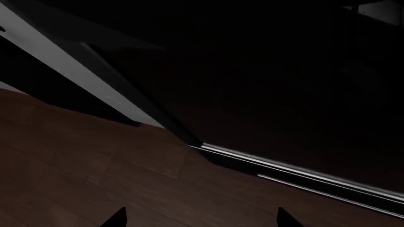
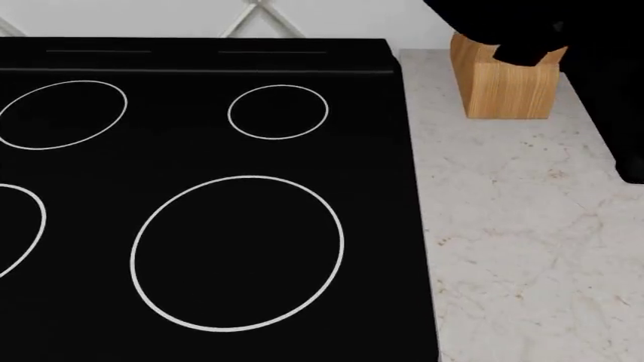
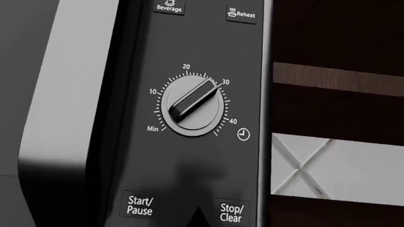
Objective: Press the stop button on the microwave
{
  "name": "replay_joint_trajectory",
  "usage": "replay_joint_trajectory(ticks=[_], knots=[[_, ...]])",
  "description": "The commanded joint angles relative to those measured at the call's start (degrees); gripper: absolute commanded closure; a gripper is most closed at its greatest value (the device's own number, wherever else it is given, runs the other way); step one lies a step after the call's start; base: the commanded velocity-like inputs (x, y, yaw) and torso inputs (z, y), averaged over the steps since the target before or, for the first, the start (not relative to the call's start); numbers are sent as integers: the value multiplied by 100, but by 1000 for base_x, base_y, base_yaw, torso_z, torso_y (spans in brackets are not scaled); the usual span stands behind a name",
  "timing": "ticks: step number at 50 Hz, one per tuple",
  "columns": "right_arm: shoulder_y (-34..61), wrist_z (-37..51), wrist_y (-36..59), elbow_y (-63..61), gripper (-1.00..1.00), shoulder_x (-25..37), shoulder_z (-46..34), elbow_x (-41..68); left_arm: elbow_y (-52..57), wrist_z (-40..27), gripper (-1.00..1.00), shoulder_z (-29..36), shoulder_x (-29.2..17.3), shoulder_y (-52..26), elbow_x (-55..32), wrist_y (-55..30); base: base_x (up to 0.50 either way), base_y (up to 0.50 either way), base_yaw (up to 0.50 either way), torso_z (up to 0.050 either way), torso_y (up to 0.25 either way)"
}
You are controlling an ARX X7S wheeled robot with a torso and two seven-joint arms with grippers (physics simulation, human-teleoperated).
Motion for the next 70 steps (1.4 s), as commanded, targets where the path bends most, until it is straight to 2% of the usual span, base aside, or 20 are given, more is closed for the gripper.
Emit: replay_joint_trajectory(ticks=[1,47,70], knots=[[-100,268,142,-369,100,167,17,80,0,0,-100,0,0,0,0,0,0,0,0,0,0],[-64,-6,305,266,100,-3,24,-200,0,0,-100,0,0,0,0,0,0,0,0,0,0],[-297,-864,103,1990,100,-643,-37,-473,0,0,-100,0,0,0,0,0,0,0,0,0,0]])
